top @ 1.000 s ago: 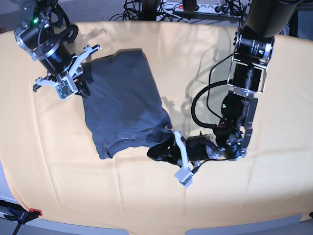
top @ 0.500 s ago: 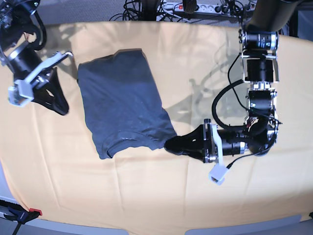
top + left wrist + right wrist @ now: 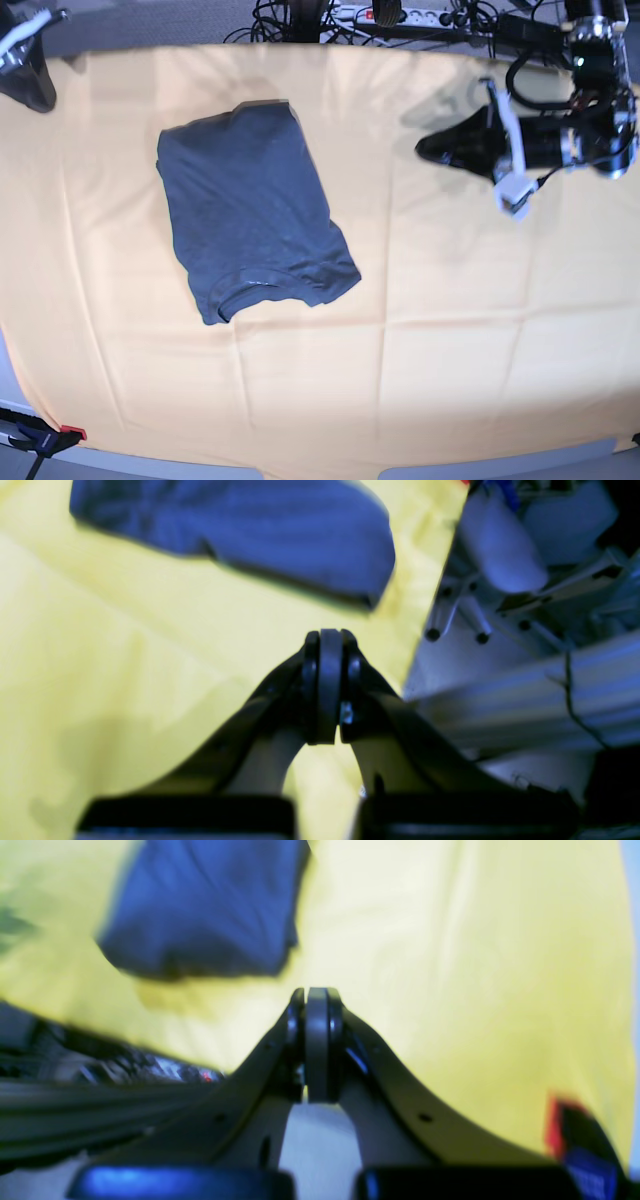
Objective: Fold the T-shirt properly
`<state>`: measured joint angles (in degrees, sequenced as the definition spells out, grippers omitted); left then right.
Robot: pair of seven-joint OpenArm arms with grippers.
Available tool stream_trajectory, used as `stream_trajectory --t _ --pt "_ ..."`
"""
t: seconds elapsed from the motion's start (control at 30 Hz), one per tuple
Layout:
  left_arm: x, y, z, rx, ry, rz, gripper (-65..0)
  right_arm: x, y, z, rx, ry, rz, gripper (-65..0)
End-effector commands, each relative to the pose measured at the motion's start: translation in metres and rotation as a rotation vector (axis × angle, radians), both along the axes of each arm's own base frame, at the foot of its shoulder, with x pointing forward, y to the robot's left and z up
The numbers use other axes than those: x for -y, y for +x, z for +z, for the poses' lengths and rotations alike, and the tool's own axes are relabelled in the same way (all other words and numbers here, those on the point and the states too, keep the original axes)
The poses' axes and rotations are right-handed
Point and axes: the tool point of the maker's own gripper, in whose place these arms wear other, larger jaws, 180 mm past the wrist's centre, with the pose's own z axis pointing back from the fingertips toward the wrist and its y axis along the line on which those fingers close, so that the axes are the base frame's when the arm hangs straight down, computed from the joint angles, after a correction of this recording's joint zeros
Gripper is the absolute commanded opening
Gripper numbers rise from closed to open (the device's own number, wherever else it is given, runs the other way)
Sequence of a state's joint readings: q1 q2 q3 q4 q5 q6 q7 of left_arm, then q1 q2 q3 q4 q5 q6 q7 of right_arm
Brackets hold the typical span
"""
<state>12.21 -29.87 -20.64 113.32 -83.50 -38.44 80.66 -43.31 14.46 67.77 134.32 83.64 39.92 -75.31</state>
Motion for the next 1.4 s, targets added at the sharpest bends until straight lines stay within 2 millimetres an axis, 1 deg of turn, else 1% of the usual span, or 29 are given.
stream_trajectory --t 0.0,0.17,0.23,0.3,0.37,0.47,0.57,0.63,0.7,0.77,0.83,0.97,1.0,1.07,1.2,1.23,1.3,1.37 --pt "-0.003 -0.010 0.011 0.033 0.011 -0.012 -65.0 0.000 -0.003 0.006 0.002 -0.014 0.012 -65.0" --pt "-0.016 -0.073 0.011 -0.029 0.142 -0.019 -65.0 0.004 -0.035 -0.011 -0.161 -0.034 0.008 -65.0" --pt "-0.020 -0.097 0.007 -0.102 0.171 -0.009 -65.0 0.006 -0.049 -0.017 -0.225 -0.035 0.006 -65.0" --pt "-0.026 -0.123 -0.002 -0.205 0.187 0.000 -65.0 0.010 -0.065 -0.024 -0.293 -0.016 -0.012 -65.0" --pt "-0.028 -0.154 -0.011 -0.334 0.189 -0.001 -65.0 0.013 -0.084 -0.035 -0.377 0.018 -0.031 -65.0" --pt "-0.035 -0.200 -0.026 -0.524 0.211 0.028 -65.0 0.010 -0.120 -0.057 -0.531 0.114 -0.046 -65.0" --pt "-0.046 -0.243 -0.045 -0.666 0.264 0.066 -65.0 -0.008 -0.156 -0.085 -0.686 0.263 -0.043 -65.0" --pt "-0.052 -0.260 -0.058 -0.743 0.265 0.138 -65.0 -0.021 -0.172 -0.105 -0.754 0.353 -0.050 -65.0" --pt "-0.057 -0.274 -0.074 -0.825 0.246 0.213 -65.0 -0.027 -0.193 -0.131 -0.834 0.373 -0.069 -65.0" --pt "-0.059 -0.283 -0.091 -0.887 0.202 0.295 -65.0 -0.030 -0.208 -0.154 -0.872 0.378 -0.091 -65.0" --pt "-0.062 -0.288 -0.112 -0.924 0.166 0.368 -65.0 -0.032 -0.218 -0.177 -0.895 0.365 -0.091 -65.0" --pt "-0.070 -0.297 -0.169 -0.983 0.201 0.440 -65.0 -0.036 -0.233 -0.224 -0.959 0.294 -0.040 -65.0" --pt "-0.072 -0.296 -0.184 -0.983 0.216 0.459 -65.0 -0.038 -0.236 -0.236 -0.968 0.283 -0.032 -65.0" --pt "-0.075 -0.289 -0.215 -0.962 0.235 0.516 -65.0 -0.042 -0.237 -0.260 -0.966 0.265 -0.019 -65.0" --pt "-0.081 -0.262 -0.274 -0.880 0.254 0.652 -65.0 -0.056 -0.229 -0.308 -0.919 0.238 0.033 -65.0" --pt "-0.080 -0.257 -0.287 -0.872 0.259 0.670 -65.0 -0.058 -0.228 -0.319 -0.919 0.219 0.047 -65.0" --pt "-0.076 -0.249 -0.309 -0.854 0.277 0.684 -65.0 -0.055 -0.227 -0.344 -0.924 0.148 0.050 -65.0" --pt "-0.070 -0.237 -0.326 -0.814 0.279 0.696 -65.0 -0.050 -0.220 -0.365 -0.899 0.069 0.041 -65.0"
